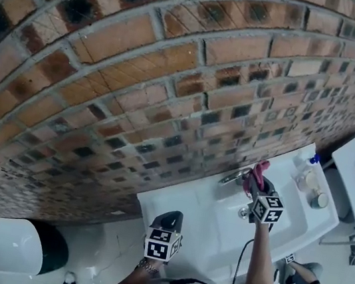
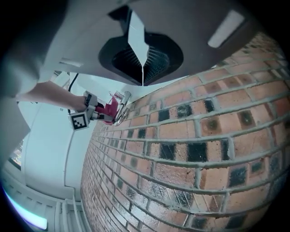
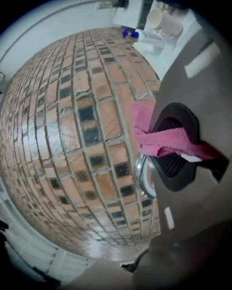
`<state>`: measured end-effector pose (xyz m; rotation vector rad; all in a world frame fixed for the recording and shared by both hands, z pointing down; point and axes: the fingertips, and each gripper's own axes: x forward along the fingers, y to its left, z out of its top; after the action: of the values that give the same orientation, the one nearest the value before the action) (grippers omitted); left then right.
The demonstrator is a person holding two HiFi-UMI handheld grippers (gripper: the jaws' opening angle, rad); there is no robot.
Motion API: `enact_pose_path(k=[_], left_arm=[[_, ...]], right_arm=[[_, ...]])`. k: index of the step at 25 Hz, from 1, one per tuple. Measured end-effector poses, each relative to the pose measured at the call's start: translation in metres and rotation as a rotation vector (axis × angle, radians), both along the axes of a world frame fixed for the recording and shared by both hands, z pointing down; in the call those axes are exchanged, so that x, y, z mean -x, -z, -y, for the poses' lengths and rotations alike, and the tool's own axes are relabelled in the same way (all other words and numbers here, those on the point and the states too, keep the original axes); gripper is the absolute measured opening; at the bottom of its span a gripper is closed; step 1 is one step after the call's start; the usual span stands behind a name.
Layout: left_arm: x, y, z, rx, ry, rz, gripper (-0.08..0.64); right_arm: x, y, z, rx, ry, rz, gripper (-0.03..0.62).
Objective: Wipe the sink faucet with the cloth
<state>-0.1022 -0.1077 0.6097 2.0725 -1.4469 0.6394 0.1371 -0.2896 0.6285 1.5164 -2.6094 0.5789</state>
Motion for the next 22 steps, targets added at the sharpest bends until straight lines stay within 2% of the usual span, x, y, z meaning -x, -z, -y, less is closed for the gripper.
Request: enact_pose_path(k=[2,3,7,10,12,13,14,16,18,20,22], left_arm=[[0.003,-0.002,0.005,-0.004,0.016,0.0,0.028],[0.005,-0.002,0.008,-0.004,0.024,-0.002,0.026],[0.007,0.0,0.009,-0.002,0.023,-0.005,0.028],[-0.005,0.001,0.001,-0.011,-0.004,-0.001,0.026],[-0.011,0.003,-0.003,-0.018,-0.011,0.004,0.028],[-0.012,0.006,-0.006,-0.022,-0.011,0.005,0.028],[-0.012,0.01,-0.01,-0.028,-0.011,0.005,0.028],[-0.011,0.017,-0.02,-0.04,-0.006,0.005,0.028],[-0.002,0.017,-0.027,-0.041,0.014,0.01,0.028],[0.007,0.012,-0.038,-0.021,0.052,0.013,0.028],[0.008,0.006,-0.059,0.011,0.089,0.007,0.026]], right_arm=[[0.011,0.026,-0.007,-0.061,0.088,0.049,0.035],[0.023,0.037,-0.01,-0.087,0.131,0.034,0.035],[0.085,0.048,-0.027,-0.141,0.249,-0.166,0.035],[0.115,0.013,-0.051,-0.092,0.349,-0.277,0.034],[0.13,-0.034,-0.067,-0.009,0.428,-0.408,0.034],[0.131,-0.059,-0.075,0.047,0.431,-0.457,0.034],[0.127,-0.078,-0.081,0.11,0.402,-0.462,0.034],[0.11,-0.089,-0.093,0.222,0.287,-0.342,0.034],[0.098,-0.078,-0.1,0.275,0.191,-0.206,0.034],[0.101,-0.057,-0.111,0.293,0.158,-0.126,0.034],[0.109,-0.04,-0.133,0.307,0.167,-0.097,0.035]])
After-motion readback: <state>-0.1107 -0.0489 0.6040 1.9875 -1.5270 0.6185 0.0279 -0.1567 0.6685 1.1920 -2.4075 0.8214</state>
